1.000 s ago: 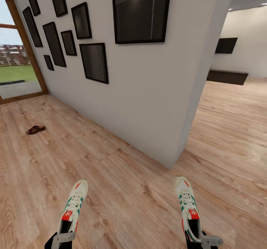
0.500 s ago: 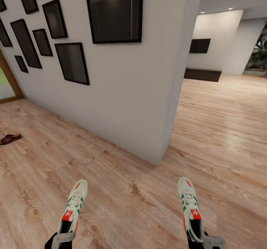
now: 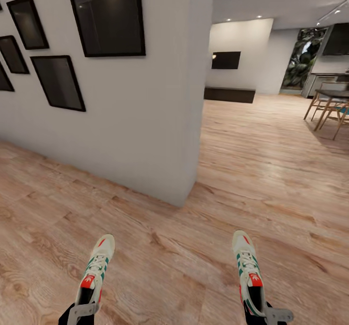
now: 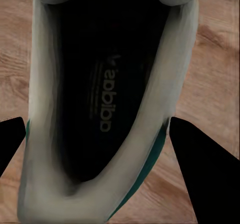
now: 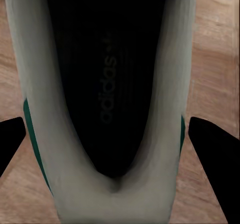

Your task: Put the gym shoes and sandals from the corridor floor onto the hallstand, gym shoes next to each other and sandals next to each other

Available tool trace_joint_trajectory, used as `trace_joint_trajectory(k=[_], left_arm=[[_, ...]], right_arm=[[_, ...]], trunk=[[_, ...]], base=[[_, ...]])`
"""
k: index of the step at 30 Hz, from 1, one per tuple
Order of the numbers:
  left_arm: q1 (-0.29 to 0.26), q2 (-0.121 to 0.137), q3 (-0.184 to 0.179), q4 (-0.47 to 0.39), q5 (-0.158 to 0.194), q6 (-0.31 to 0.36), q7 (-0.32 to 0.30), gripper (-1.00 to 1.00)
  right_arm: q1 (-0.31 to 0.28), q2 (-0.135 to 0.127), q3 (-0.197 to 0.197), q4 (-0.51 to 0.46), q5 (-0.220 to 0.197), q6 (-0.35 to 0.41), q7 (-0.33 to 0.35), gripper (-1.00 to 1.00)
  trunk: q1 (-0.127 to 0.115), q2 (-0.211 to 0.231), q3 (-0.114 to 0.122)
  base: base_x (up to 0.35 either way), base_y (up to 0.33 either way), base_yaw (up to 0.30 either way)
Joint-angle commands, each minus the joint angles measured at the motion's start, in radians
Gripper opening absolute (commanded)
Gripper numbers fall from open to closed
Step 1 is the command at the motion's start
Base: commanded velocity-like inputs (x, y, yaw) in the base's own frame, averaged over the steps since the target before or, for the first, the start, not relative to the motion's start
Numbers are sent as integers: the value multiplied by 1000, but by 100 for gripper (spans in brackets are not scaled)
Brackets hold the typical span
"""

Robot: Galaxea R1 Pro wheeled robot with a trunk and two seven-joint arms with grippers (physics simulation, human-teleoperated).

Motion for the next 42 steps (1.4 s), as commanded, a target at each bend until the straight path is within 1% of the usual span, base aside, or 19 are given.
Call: trace_joint_trajectory(k=[1,8,16,42], left_arm=[[0,0,-2,0,9,-3,0,-100],[0,0,-2,0,9,-2,0,-100],[0,0,-3,0,9,-2,0,-100],[0,0,-4,1,9,-1,0,-100]], right_arm=[[-1,0,1,1,1,-3,-3,-100],[-1,1,2,0,0,-3,-3,-100],[-1,2,2,2,1,-3,-3,-100],[-1,2,2,3,3,-3,-3,-100]], trunk=[[-1,0,-1],[-1,0,-1],[-1,0,-1],[-1,0,-1]], base=[[-303,-60,-298],[-313,-16,-278],[-275,-1,-84],[-10,0,-259]])
